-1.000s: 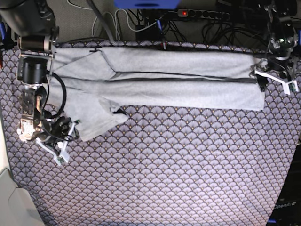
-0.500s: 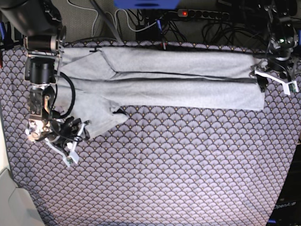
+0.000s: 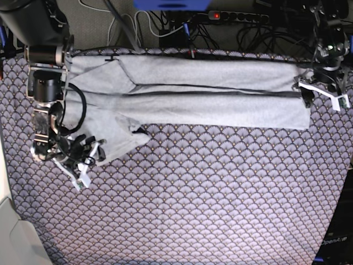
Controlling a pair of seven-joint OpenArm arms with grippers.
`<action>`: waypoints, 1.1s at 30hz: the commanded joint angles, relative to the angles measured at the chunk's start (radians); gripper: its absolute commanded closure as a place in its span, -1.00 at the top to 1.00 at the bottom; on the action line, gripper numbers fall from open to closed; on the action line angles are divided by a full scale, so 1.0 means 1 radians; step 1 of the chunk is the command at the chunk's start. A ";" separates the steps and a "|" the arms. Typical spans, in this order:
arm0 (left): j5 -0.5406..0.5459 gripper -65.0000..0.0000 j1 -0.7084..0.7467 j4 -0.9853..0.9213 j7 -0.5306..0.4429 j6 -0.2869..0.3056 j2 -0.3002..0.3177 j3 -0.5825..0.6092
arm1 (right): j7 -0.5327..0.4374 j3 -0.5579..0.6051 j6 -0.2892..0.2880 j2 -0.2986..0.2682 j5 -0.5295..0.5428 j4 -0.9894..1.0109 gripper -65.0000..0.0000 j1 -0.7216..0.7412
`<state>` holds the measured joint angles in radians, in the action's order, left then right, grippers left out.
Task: Fold the T-shirt properly
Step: 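Release the fold and move the right gripper to the loose sleeve, then grasp the sleeve with the right gripper and tuck it onto the folded band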
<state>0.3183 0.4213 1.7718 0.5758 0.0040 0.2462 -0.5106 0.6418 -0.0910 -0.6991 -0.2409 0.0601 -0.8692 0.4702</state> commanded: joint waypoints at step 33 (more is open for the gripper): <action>-0.005 0.44 0.003 0.017 -0.023 0.001 0.018 -0.007 | 0.298 -0.011 0.001 -0.011 0.017 -0.732 -1.00 -0.307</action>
<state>0.3157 0.4240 1.7718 0.5755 0.0063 0.2512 -0.5110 0.9657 -0.0971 -0.6983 -0.2382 0.0639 -1.5784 0.1333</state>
